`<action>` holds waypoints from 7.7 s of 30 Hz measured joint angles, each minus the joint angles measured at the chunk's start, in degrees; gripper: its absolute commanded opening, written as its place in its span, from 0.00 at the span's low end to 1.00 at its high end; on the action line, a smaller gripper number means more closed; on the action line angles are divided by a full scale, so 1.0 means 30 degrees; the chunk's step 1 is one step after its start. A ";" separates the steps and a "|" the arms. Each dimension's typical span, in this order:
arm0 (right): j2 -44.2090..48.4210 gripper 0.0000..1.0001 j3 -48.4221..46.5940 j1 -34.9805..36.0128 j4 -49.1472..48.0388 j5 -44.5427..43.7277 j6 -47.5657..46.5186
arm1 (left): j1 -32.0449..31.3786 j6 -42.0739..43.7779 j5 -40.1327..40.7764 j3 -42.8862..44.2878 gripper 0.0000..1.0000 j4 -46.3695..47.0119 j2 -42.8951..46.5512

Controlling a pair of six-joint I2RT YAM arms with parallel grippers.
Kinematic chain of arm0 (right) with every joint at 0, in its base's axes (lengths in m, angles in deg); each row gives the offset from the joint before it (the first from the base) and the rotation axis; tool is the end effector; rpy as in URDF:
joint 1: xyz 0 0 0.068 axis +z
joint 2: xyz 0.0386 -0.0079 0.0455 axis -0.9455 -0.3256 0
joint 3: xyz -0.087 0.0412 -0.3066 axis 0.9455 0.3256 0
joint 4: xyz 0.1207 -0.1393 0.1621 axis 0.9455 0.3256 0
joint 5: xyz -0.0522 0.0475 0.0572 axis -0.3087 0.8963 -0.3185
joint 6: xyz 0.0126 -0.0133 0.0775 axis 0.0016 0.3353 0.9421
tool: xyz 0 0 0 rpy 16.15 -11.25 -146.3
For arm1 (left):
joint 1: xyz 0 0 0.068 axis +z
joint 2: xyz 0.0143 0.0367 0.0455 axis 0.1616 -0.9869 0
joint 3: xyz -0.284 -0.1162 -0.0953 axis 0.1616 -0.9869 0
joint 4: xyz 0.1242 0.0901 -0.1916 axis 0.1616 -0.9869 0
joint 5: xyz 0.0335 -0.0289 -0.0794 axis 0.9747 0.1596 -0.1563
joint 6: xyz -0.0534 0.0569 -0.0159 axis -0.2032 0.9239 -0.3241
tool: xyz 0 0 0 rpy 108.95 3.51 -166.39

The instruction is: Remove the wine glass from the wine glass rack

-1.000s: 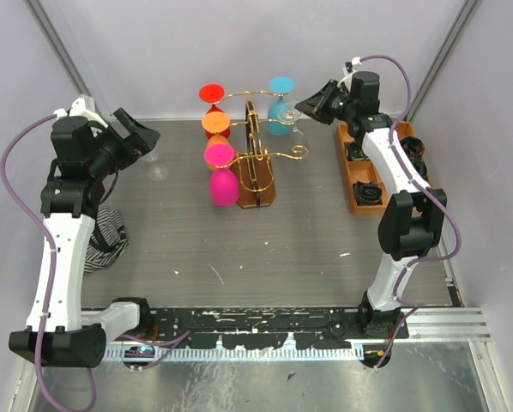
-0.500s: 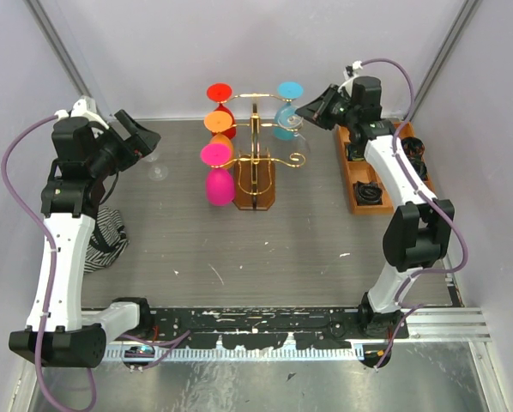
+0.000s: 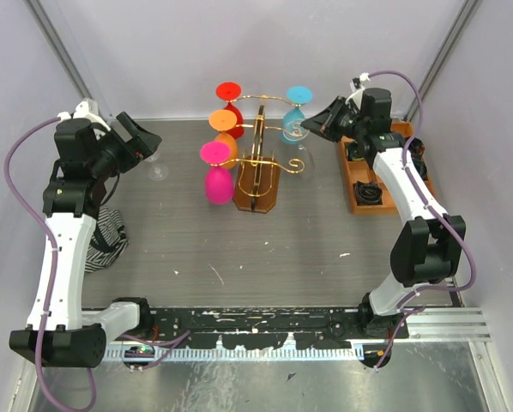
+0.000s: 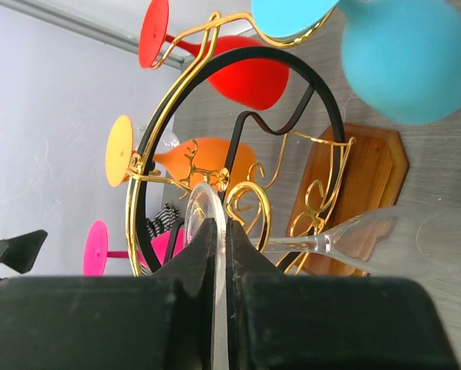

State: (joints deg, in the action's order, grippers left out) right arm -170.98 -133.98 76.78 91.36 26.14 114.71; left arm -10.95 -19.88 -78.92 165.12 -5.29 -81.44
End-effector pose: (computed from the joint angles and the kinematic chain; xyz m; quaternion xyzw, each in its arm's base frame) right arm 0.3908 0.0766 0.4088 0.0916 0.7965 0.4330 0.4119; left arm 0.2193 -0.0159 0.4603 -0.1837 0.8003 -0.2248 0.5247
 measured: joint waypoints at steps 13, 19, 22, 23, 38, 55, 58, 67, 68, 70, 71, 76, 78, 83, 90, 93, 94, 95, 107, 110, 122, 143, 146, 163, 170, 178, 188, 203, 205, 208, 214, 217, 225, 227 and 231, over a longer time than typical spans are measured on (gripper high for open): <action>-0.1282 0.01 -0.1647 0.0474 -0.0401 0.1202 0.0634 | 0.0000 -0.0044 -0.0073 -0.0044 0.98 0.0000 -0.0007; -0.2557 0.01 -0.3147 0.0466 -0.0532 0.1049 0.0714 | 0.0000 -0.0022 -0.0066 -0.0044 0.98 -0.0036 -0.0007; -0.2601 0.01 -0.3155 0.0029 -0.0517 0.0896 0.0721 | 0.0000 0.0015 -0.0058 -0.0044 0.98 -0.0168 -0.0007; -0.2601 0.01 -0.3155 -0.0197 -0.0525 0.0860 0.0721 | 0.0000 0.0022 -0.0058 -0.0044 0.98 -0.0204 -0.0007; 0.2441 0.01 -0.2521 -0.2178 0.3745 0.0379 -0.2951 | 0.0000 0.0058 -0.0291 0.0022 0.98 -0.0969 -0.0007; 0.5472 0.01 -0.6295 2.1114 0.8051 -1.7996 -2.2214 | -0.0022 -0.0124 -0.6011 0.5865 0.98 -0.2623 -0.3789; 0.3075 0.01 -0.6586 2.3074 0.7766 -2.0895 -2.4735 | -0.0022 -0.0160 -0.6907 0.6419 0.98 -0.2703 -0.3767; 0.0248 0.01 -0.6324 2.5456 0.6936 -2.4028 -3.0367 | -0.0022 -0.0066 -0.8255 0.6841 0.98 -0.3016 -0.3606; 0.0248 0.01 -0.6368 2.5667 0.6637 -2.4341 -3.0818 | -0.0022 0.0007 -0.8364 0.6870 0.98 -0.2987 -0.3563; 0.0240 0.01 -0.6441 2.6010 0.6171 -2.4764 -3.1576 | -0.0022 0.0095 -0.8670 0.6870 0.98 -0.2878 -0.3475; 0.0233 0.01 -0.6462 2.6192 0.6003 -2.4997 -3.1918 | -0.0022 0.0109 -0.8830 0.6870 0.98 -0.2783 -0.3468; -0.0255 0.01 -0.6601 2.7044 0.5253 -2.5587 -3.2982 | -0.0022 -0.0051 -0.9712 0.6601 0.98 -0.1719 -0.3249; -0.0517 0.01 -0.6615 2.7285 0.5180 -2.5638 -3.3215 | -0.0022 -0.0226 -1.0083 0.6550 0.98 -0.1180 -0.3045; -0.1355 0.01 -0.6637 2.7627 0.5195 -2.5638 -3.3529 | -0.0022 -0.0692 -1.0943 0.6557 0.98 0.0138 -0.2623; -0.1610 0.01 -0.6812 2.7620 0.5187 -2.5624 -3.3776 | -0.0138 -0.1020 -1.2065 0.6557 0.98 0.1035 -0.2565; -0.1668 0.01 -0.6972 2.7620 0.5166 -2.5543 -3.3937 | -0.0262 -0.0998 -1.2407 0.6557 0.98 0.1173 -0.2557; -0.1683 0.01 -0.7031 2.7620 0.5166 -2.5507 -3.3973 | -0.0321 -0.0991 -1.2517 0.6557 0.98 0.1180 -0.2557; -0.1741 0.01 -0.7140 2.7620 0.5166 -2.5434 -3.3995 | -0.0408 -0.0976 -1.2641 0.6557 0.98 0.1180 -0.2565; -0.2266 0.01 -0.7468 2.7627 0.5173 -2.4443 -3.4286 | -0.1421 0.0328 -1.3529 0.6987 0.99 0.0233 -0.3672; -0.2390 0.01 -0.7468 2.7627 0.5173 -2.4290 -3.4337 | -0.1625 0.0845 -1.3602 0.7439 0.91 -0.0444 -0.4102; -0.2477 0.01 -0.7468 2.7627 0.5195 -2.3911 -3.4345 | -0.1778 0.2404 -1.3376 0.8021 0.63 -0.1858 -0.4262; -0.1093 0.97 -0.6448 2.7620 0.5071 -2.5339 -3.2261 | -0.1858 0.5508 -0.2572 0.4779 0.59 -0.2820 -0.1151; 0.0801 1.00 -0.5107 2.7474 0.4881 -2.5536 -3.1671 | -0.1858 0.5515 -0.0160 0.2390 0.57 -0.1909 -0.0699; 0.5537 1.00 -0.3155 2.5427 0.4204 -2.7161 -2.8327 | -0.1843 0.6098 0.7453 -0.5901 0.31 0.8524 -0.0860; 0.5945 1.00 -0.2346 2.4531 0.4619 -2.6986 -2.7343 | -0.1836 0.6375 0.9712 -0.7184 0.27 1.1519 -0.3752; 0.7257 1.00 -0.1698 2.2993 0.4809 -2.6243 -2.6418 | -0.1843 0.6528 1.1854 -0.8495 0.29 1.3886 -0.5559; 0.7657 1.00 -0.1566 2.2418 0.4867 -2.5718 -2.5900 | -0.1865 0.6470 1.3187 -0.9114 0.43 1.5759 -0.6382; 0.7759 1.00 -0.1537 2.1901 0.5355 -2.5434 -2.5784 | -0.2914 0.6557 1.4331 -0.9143 0.87 1.6429 -0.6717; 0.7759 1.00 -0.1537 2.1879 0.5362 -2.5383 -2.5740 | -0.3067 0.6557 1.4542 -0.9224 0.89 1.6385 -0.6499; 0.7759 1.00 -0.1537 2.1872 0.5413 -2.5339 -2.5675 | -0.3249 0.6535 1.4790 -0.9296 0.92 1.6189 -0.6113; 0.7825 1.00 -0.1537 2.1631 0.5617 -2.5070 -2.4946 | -0.3373 0.6229 1.5110 -0.9632 0.94 1.5475 -0.4947; 0.7796 1.00 -0.1617 2.0968 0.6047 -2.4757 -2.3853 | -0.3439 0.5996 1.5183 -0.9690 0.95 1.4761 -0.4262; 0.5260 0.83 -0.6003 1.4426 0.9005 -2.2076 -1.7245 | -0.3665 0.5064 1.5220 -0.9683 0.94 1.1948 -0.1239; 0.4240 0.77 -0.7453 1.1752 0.9683 -2.0393 -1.5402 | -0.3694 0.4816 1.5198 -0.9639 0.94 1.1125 -0.0211; 0.1741 0.61 -0.9908 0.5246 1.0331 -1.5096 -1.1715 | -0.3745 0.4350 1.4950 -0.8670 0.92 0.9114 0.1399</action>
State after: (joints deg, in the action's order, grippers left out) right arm -165.76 -163.70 92.51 122.35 -19.15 79.56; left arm -22.18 -6.83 -34.07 139.11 22.05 -77.24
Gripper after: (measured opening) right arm 0.680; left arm 0.929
